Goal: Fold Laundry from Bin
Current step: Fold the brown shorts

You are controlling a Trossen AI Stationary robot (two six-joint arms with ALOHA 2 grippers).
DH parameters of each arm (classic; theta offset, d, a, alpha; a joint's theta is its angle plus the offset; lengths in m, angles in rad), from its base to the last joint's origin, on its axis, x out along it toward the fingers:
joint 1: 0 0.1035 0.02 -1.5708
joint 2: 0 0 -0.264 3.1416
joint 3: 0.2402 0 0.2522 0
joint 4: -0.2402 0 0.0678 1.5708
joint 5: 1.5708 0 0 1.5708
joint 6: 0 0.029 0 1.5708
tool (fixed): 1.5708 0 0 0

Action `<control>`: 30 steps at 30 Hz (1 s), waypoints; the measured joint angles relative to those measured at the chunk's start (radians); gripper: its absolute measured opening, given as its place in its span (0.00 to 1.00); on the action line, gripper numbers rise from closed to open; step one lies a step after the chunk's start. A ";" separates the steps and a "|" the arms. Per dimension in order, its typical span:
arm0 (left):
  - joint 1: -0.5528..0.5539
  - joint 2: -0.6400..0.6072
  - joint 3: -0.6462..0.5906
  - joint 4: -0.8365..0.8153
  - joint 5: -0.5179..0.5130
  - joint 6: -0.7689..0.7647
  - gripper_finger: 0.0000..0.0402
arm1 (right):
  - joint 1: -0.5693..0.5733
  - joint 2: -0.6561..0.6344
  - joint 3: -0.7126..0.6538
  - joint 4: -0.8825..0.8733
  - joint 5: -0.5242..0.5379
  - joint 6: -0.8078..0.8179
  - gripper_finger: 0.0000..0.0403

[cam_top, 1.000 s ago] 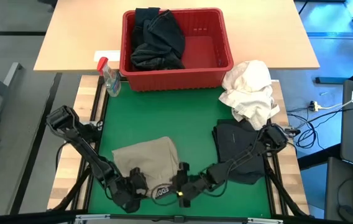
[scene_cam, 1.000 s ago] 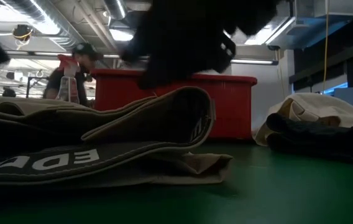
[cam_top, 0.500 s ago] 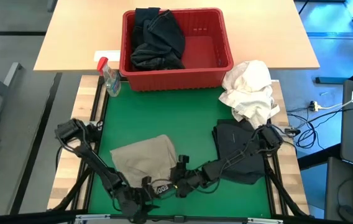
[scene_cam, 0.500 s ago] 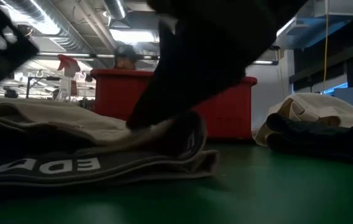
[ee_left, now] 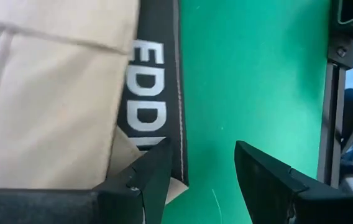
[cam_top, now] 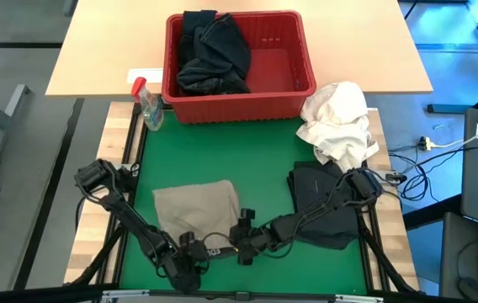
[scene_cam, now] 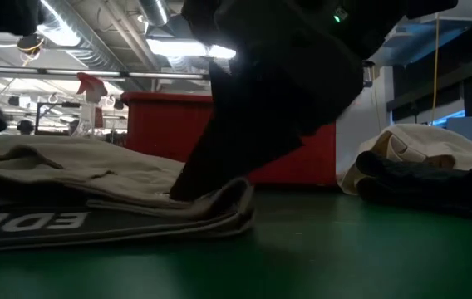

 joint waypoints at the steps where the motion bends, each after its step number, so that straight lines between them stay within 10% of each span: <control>1: -0.005 0.000 0.001 -0.016 0.003 -0.030 0.43 | 0.000 0.001 0.000 -0.006 0.000 0.000 0.55; 17: -0.181 -0.097 -0.007 -0.467 -0.036 -0.563 0.43 | 0.000 0.016 -0.002 -0.013 -0.042 0.011 0.55; 30: -0.227 -0.135 0.140 -0.386 -0.294 -0.351 0.43 | 0.000 0.020 0.045 0.024 -0.049 0.018 0.55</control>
